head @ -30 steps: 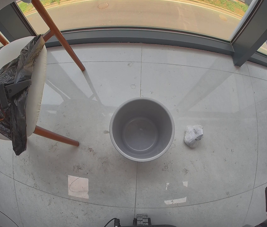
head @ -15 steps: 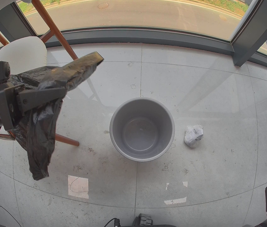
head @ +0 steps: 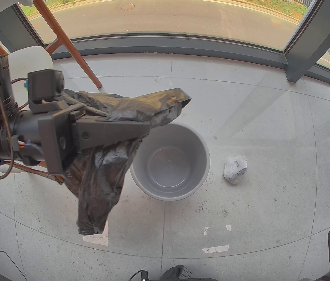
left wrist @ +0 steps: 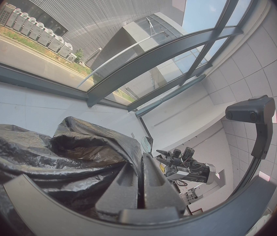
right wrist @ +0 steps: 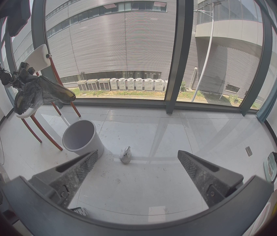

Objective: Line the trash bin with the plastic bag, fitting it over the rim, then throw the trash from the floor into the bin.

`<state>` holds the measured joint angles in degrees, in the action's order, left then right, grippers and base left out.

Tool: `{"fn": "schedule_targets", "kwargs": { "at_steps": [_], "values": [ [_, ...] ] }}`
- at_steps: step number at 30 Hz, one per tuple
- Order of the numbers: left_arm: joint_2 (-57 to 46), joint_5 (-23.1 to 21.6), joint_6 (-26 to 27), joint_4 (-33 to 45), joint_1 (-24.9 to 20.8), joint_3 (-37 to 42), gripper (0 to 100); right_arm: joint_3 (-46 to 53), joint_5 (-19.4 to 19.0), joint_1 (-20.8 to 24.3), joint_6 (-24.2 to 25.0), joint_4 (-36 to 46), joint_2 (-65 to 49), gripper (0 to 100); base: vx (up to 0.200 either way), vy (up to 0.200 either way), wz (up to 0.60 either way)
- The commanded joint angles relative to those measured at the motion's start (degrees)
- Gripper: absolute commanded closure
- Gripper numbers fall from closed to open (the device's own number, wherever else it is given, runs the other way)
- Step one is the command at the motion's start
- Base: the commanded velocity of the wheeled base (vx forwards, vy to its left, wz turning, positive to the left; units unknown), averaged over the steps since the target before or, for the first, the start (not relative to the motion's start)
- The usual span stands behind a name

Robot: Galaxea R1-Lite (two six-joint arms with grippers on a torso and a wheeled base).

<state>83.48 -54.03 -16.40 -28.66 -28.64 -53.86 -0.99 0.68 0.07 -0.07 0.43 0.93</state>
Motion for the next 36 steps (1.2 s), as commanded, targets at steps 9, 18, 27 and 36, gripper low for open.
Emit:
{"fn": "schedule_targets", "kwargs": {
  "at_steps": [9,18,27,36],
  "values": [
    [10.8,0.1,-4.0,-7.2,-4.9,-0.7,100,0.9,0.1,0.0,0.2,0.0,-0.2,0,0.000,0.000,0.00],
    [17.9,0.3,-11.5,-19.2,-6.3,-2.3,100,1.0,0.1,0.0,0.2,0.0,-0.2,0,0.000,0.000,0.00],
    [21.4,0.4,-20.3,-25.7,-8.3,-3.0,100,0.9,0.1,0.0,0.2,0.0,-0.2,0,0.000,0.000,0.00],
    [23.7,0.5,-22.2,-28.6,-9.1,-1.6,100,0.9,0.2,0.0,0.2,0.0,-0.2,0,0.000,0.000,0.00]
  ]
}}
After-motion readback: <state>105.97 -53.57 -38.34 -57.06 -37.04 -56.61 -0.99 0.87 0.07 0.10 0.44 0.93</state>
